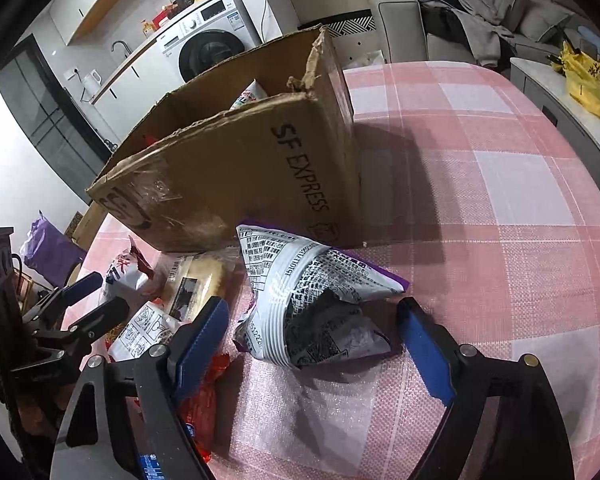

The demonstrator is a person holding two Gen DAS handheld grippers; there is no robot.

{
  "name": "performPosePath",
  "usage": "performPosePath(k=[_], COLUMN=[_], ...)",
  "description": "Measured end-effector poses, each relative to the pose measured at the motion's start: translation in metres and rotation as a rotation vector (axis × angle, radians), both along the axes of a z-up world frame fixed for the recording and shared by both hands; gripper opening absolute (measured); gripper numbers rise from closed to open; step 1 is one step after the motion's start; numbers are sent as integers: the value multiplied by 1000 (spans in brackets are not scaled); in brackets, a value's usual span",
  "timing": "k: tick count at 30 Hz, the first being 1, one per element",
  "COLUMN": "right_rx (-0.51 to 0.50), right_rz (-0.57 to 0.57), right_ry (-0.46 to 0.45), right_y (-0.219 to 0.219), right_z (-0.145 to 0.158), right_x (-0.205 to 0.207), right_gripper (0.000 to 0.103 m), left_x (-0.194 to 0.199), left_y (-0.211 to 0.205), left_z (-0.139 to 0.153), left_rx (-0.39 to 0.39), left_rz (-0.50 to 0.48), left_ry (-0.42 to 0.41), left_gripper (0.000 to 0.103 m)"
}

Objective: Organize snacks
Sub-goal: 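Grasp the white-red noodle-snack bag with the left tool while the right tool grasps the black-printed white bag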

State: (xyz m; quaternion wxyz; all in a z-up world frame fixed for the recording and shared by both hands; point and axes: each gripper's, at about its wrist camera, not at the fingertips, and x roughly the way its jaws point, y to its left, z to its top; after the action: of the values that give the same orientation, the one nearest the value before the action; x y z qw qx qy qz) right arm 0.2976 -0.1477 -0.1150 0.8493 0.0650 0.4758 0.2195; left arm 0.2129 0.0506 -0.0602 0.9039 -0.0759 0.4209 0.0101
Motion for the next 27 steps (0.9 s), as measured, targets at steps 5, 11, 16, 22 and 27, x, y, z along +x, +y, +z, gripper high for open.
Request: performPosePath(k=[5, 11, 16, 22, 27], right_rx=[16, 135, 94, 22, 67], right_rz=[42, 60, 53, 15, 8], right_ry=[17, 56, 9, -43, -31], right_y=[8, -2, 2, 5, -3], right_z=[-1, -2, -2, -4, -4], right_x=[6, 21, 22, 20, 16], right_gripper=[91, 94, 79, 56, 51], left_x=[-1, 0, 1, 1, 2], left_y=[-3, -2, -2, 0, 2], left_z=[-6, -14, -17, -18, -20], left_rx=[-3, -18, -28, -33, -44], left_rz=[-17, -29, -31, -31, -28], left_ry=[18, 32, 41, 43, 46], left_gripper=[102, 102, 102, 102, 102])
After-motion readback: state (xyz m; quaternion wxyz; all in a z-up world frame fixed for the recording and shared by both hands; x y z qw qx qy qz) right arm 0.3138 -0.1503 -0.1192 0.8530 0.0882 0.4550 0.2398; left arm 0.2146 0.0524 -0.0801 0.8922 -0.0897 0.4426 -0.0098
